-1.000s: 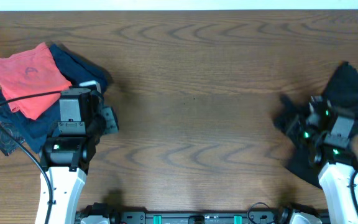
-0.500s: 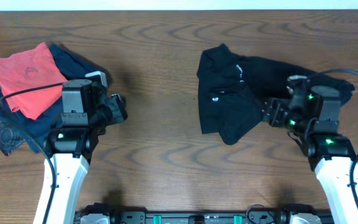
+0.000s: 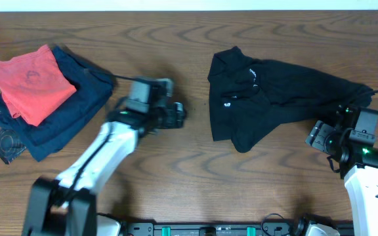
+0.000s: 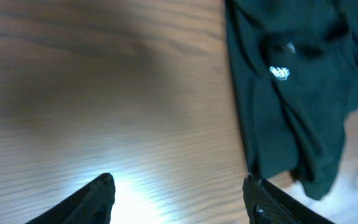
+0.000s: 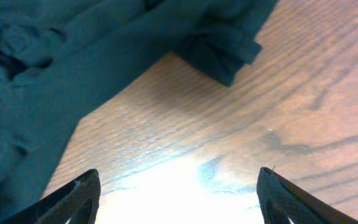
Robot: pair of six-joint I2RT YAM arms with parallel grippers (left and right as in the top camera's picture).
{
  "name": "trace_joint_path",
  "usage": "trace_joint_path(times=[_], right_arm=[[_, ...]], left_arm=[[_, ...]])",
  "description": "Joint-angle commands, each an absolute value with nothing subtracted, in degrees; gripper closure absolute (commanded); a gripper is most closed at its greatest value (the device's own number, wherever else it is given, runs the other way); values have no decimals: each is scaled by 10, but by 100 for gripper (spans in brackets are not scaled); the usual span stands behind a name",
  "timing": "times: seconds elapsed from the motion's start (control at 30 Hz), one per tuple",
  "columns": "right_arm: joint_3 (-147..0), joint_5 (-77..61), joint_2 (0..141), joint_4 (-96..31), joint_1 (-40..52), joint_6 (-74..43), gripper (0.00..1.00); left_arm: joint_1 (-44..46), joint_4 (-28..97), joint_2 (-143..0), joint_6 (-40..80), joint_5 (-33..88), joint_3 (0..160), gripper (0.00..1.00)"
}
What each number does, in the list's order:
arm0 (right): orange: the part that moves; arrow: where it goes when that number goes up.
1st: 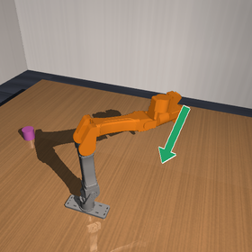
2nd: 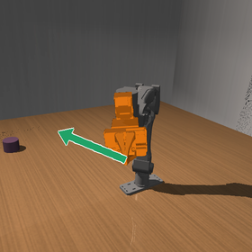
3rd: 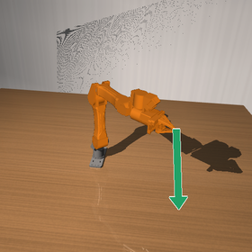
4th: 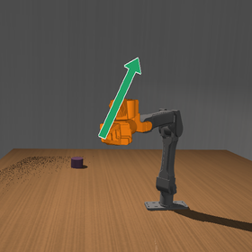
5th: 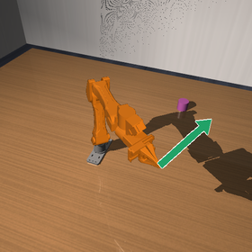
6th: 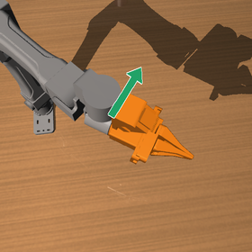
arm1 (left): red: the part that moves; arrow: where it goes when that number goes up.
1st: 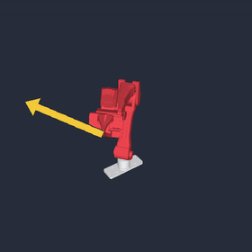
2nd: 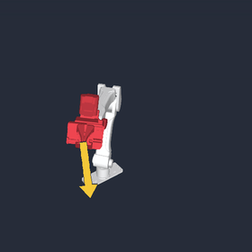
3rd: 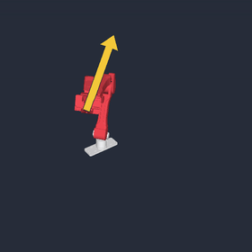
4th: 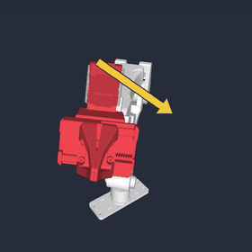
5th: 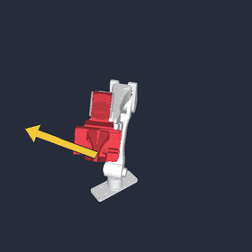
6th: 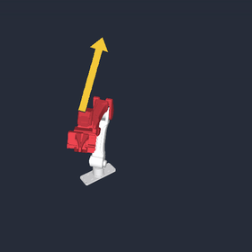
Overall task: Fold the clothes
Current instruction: 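Reach the left gripper to the shirt's left edge and grasp it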
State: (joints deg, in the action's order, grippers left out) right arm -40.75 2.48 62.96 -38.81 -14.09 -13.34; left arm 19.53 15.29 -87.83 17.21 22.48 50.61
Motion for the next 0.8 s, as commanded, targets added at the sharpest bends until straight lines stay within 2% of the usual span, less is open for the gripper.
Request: trace_joint_path(times=[0.0,0.1,0.33,0.4,0.43,0.47,0.5,0.67,0.77], right_arm=[[-409,41,630,-393,-151,-132,21],[-409,41,630,-395,-151,-132,21],[-409,41,630,-402,-151,-132,21],[-409,41,630,-403,-151,-132,21],[-409,41,630,-403,-151,-132,21],[-409,41,630,-403,-151,-132,21],[-409,41,630,-403,-151,-132,21],[-409,41,630,-403,-151,-132,21],[-409,41,630,-402,-151,-132,24]], left_arm=[[255,118,-934,254,241,515,32],[300,56,-979,289,241,515,32],[376,-72,-1057,291,240,515,33],[387,-78,-1070,291,240,515,44],[389,-78,-1074,290,240,515,54],[390,-77,-1076,290,238,515,70],[389,-76,-1076,290,233,515,92],[345,-45,-1045,264,226,515,94],[283,25,-992,219,167,515,94]])
